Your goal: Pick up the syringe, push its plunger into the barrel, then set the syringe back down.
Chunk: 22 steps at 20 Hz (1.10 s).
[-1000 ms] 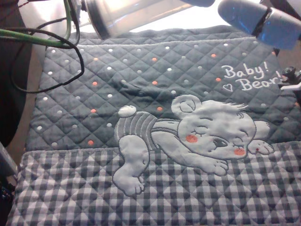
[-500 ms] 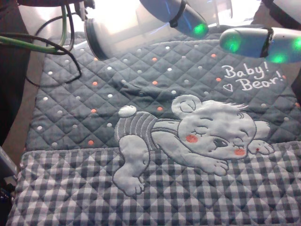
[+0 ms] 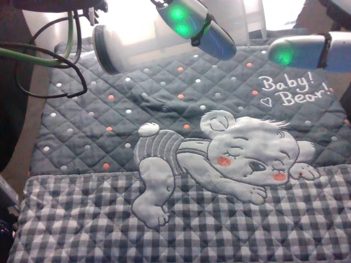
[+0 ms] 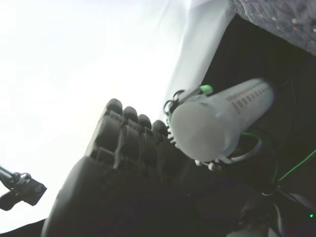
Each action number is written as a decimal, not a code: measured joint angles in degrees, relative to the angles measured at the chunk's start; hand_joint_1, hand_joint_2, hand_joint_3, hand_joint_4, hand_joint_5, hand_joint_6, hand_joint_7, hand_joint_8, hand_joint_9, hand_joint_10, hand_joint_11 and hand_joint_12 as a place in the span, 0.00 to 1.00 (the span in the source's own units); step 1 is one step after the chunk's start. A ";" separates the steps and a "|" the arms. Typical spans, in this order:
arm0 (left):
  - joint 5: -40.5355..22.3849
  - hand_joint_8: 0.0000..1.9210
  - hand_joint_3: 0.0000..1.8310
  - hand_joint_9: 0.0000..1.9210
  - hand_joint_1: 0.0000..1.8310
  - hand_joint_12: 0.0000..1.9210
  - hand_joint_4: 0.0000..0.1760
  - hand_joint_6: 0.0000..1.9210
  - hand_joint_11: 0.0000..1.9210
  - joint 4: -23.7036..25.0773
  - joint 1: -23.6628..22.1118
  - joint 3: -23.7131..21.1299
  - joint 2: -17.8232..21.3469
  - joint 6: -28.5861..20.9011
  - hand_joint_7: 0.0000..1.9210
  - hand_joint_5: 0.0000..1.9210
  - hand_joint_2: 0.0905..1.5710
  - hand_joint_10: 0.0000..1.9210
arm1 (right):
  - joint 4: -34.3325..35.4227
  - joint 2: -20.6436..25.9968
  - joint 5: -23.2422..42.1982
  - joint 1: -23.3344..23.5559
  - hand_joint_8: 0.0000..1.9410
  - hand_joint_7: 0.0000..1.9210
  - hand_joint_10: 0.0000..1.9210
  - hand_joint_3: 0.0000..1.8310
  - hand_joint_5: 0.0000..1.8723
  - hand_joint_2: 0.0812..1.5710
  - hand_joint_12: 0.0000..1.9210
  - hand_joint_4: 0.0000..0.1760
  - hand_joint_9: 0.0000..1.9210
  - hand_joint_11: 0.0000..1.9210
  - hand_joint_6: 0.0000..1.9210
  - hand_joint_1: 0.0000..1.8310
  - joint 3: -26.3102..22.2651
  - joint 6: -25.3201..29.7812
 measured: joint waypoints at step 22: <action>0.33 1.00 0.00 0.72 0.84 1.00 0.00 1.00 0.76 13.90 3.50 1.42 -1.33 -0.33 0.65 0.57 0.72 1.00 | -2.71 1.73 -0.09 -0.31 0.00 0.03 0.00 0.00 0.07 0.48 0.01 0.00 0.00 0.01 0.00 0.00 -2.69 -0.59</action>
